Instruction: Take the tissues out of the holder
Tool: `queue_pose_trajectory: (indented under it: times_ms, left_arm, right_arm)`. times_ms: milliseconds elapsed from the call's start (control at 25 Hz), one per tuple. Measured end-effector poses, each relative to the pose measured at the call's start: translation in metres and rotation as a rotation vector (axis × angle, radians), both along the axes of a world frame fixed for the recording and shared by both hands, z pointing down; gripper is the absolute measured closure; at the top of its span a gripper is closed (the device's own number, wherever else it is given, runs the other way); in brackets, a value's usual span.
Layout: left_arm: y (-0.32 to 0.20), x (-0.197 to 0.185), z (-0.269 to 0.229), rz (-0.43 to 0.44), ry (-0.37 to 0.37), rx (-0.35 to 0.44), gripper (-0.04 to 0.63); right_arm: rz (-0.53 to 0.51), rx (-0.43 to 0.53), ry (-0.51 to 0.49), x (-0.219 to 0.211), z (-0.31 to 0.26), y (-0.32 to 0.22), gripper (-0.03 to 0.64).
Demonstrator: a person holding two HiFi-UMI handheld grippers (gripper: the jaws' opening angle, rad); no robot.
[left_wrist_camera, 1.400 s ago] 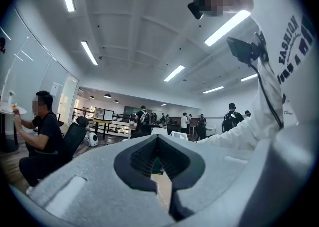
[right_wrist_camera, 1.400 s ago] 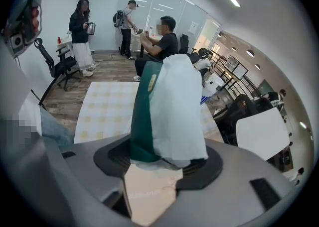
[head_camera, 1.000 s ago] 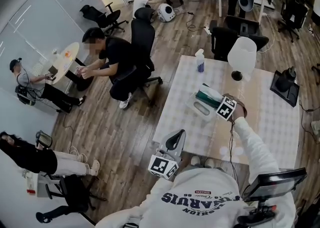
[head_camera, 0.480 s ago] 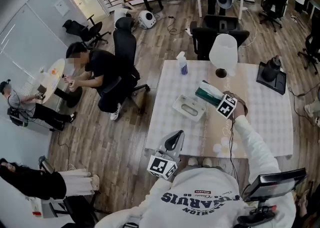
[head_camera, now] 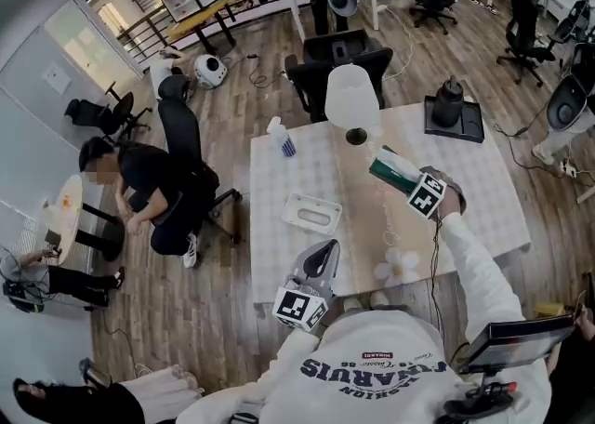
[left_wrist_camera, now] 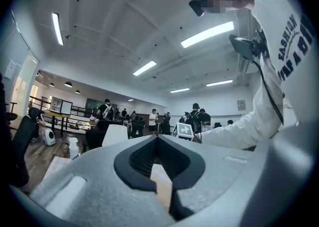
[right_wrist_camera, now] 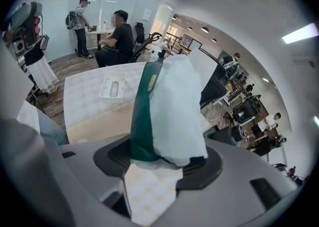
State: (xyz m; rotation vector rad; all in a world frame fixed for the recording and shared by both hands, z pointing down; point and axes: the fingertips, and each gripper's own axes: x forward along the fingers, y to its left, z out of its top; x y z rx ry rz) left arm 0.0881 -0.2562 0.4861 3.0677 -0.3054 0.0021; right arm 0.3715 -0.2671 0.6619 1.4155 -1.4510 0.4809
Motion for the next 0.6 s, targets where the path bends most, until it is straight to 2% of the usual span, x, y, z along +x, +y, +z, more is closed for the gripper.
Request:
queue_pose_trajectory:
  times_ms: [160,600]
  left_arm:
    - [0.007,0.013,-0.009,0.042,0.013,0.004,0.591]
    - [0.0,0.013,-0.003,0.021,-0.01,0.0,0.591]
  right_arm:
    - [0.049,-0.003,-0.003,0.014,-0.002,0.022,0.359]
    - [0.062,-0.026,-0.023,0.015,0.009,0.031,0.357]
